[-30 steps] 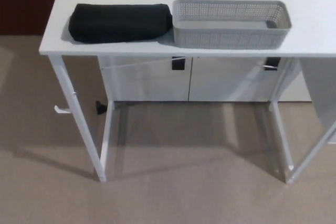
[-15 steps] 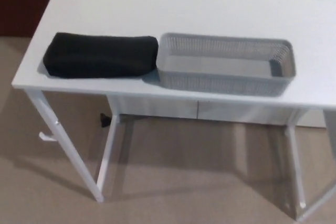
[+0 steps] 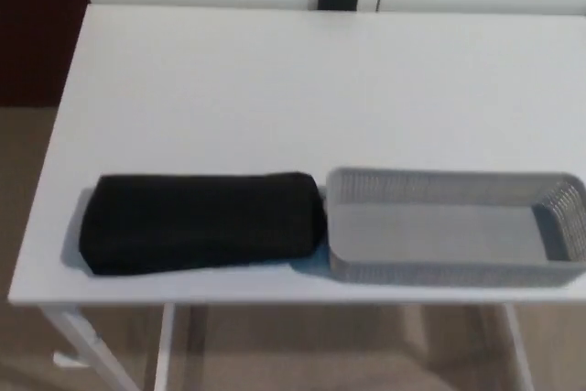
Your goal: The robot walk towards a table in front and pick up a black pencil case on the left hand side and put the pencil case into a small container on the right hand side
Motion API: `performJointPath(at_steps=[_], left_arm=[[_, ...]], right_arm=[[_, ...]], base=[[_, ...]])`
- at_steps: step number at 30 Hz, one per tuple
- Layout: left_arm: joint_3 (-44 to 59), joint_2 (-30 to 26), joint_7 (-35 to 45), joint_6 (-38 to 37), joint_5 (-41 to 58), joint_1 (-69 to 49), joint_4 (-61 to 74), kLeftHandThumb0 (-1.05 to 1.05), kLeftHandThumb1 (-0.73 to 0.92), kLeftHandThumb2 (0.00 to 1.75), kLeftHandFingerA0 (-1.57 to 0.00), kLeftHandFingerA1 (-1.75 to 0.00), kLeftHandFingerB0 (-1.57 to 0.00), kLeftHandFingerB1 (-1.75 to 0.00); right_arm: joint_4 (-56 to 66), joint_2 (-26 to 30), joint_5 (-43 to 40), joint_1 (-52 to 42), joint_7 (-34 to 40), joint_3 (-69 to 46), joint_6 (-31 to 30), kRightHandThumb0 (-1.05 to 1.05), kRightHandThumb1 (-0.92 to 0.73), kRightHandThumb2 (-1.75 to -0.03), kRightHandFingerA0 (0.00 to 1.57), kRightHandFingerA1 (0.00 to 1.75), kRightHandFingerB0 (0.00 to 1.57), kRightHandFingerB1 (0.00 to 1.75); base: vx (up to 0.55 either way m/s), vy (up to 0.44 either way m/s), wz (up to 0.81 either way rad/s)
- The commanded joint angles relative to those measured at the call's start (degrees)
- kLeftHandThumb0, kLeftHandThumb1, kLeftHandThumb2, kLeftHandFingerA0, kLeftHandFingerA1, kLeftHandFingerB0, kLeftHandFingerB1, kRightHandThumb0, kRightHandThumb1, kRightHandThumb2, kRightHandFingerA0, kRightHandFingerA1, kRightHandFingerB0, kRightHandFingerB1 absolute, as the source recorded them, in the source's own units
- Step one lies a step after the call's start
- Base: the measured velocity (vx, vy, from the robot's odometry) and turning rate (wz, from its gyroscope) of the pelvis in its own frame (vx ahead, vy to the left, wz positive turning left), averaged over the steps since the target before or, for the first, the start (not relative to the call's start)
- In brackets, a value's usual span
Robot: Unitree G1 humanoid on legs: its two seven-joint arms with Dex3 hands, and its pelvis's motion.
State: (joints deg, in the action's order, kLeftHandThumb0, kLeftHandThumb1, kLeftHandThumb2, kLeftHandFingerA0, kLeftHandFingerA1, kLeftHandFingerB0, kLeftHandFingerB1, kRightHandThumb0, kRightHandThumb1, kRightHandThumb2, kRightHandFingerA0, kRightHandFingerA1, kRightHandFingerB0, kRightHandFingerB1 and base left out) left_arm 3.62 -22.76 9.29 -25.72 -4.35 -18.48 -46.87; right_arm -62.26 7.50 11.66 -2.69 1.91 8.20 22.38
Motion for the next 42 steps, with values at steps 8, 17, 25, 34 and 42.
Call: performJointPath(at_steps=[8, 17, 25, 34, 42], left_arm=[[0.2, -0.4, 0.3, 0.3, 0.2, -2.1, 0.4, -0.30, 0.74, 0.62, -0.58, -0.44, -0.48, -0.40], [0.2, -0.4, 0.5, -0.2, 0.2, -2.3, -1.6, -0.31, 0.74, 0.62, -0.58, -0.44, -0.48, -0.40], [-0.2, -0.6, 0.0, -1.1, -0.2, -2.3, -3.4, -0.33, 0.75, 0.63, -0.57, -0.43, -0.46, -0.39], [-0.1, -0.7, 0.1, -0.8, -0.1, -2.3, -3.2, -0.31, 0.74, 0.62, -0.54, -0.41, -0.41, -0.37], [0.1, -0.5, -0.7, -0.6, -0.2, -2.0, -3.7, -0.31, 0.72, 0.61, -0.55, -0.41, -0.40, -0.37]], right_arm=[[0.2, 0.2, -0.8, -1.4, -1.3, -0.9, -0.5, -0.57, -0.84, -0.72, 0.58, 0.65, 0.35, 0.74], [0.2, 0.1, -0.2, -2.1, -1.3, -0.6, -0.7, -0.54, -0.84, -0.72, 0.58, 0.66, 0.36, 0.74], [-0.3, 0.3, 1.7, -2.5, 2.8, 0.5, -0.5, -0.55, -0.86, -0.73, 0.55, 0.69, 0.27, 0.71], [-0.1, 0.3, 2.6, -2.3, 4.2, 0.9, -1.6, -0.57, -0.87, -0.71, 0.55, 0.65, 0.25, 0.67], [-0.5, 0.4, 2.4, -1.7, 3.4, 0.9, -1.0, -0.55, -0.87, -0.72, 0.54, 0.66, 0.25, 0.67]], base=[[0.15, -0.050, -0.07], [0.03, -0.092, 0.00], [-0.18, 0.075, 0.10], [-0.14, 0.081, 0.00], [-0.17, -0.072, 0.11]])
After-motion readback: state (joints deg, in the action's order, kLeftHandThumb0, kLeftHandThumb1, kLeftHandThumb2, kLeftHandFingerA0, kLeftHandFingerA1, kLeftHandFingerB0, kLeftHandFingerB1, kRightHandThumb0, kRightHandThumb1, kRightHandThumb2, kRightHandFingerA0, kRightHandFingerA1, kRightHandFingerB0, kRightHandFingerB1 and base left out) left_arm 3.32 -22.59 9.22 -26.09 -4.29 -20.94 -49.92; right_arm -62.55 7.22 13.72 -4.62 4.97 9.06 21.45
